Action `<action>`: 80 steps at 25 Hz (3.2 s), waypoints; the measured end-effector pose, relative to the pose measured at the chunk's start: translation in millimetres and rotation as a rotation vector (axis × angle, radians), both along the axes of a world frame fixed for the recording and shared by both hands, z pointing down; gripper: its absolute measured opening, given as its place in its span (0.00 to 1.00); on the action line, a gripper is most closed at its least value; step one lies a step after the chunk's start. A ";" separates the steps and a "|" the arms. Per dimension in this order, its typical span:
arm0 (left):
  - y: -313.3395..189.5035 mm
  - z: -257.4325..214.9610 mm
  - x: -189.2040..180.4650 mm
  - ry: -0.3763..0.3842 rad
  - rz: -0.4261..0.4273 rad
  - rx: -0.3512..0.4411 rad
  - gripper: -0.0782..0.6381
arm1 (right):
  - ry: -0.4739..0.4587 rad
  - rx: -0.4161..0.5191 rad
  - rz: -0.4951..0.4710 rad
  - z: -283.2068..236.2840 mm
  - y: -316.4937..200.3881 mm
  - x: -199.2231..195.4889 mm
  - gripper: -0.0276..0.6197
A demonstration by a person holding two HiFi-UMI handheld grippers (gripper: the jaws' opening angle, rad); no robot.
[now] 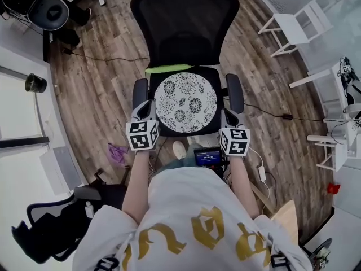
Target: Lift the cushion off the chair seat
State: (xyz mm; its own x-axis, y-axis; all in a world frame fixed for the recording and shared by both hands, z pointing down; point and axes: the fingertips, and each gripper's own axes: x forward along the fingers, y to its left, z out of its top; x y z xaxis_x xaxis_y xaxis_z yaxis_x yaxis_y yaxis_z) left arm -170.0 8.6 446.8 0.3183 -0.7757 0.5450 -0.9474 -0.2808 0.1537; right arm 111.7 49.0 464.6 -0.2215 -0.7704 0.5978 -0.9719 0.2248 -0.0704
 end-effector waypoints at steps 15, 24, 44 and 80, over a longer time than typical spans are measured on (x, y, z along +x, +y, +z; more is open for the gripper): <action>-14.8 7.2 -5.9 -0.028 -0.041 -0.006 0.12 | -0.034 0.029 -0.018 2.0 -30.2 -2.1 0.06; -22.2 31.2 -5.5 -0.070 -0.056 -0.058 0.12 | -0.063 -0.034 0.002 30.6 -44.6 10.5 0.06; -29.3 123.5 17.4 -0.095 -0.026 -0.276 0.13 | -0.007 -0.161 -0.096 98.7 -83.2 3.2 0.06; -1.5 326.2 28.9 0.015 -0.205 -0.798 0.25 | 0.153 -0.296 -0.238 248.0 -184.8 -13.9 0.06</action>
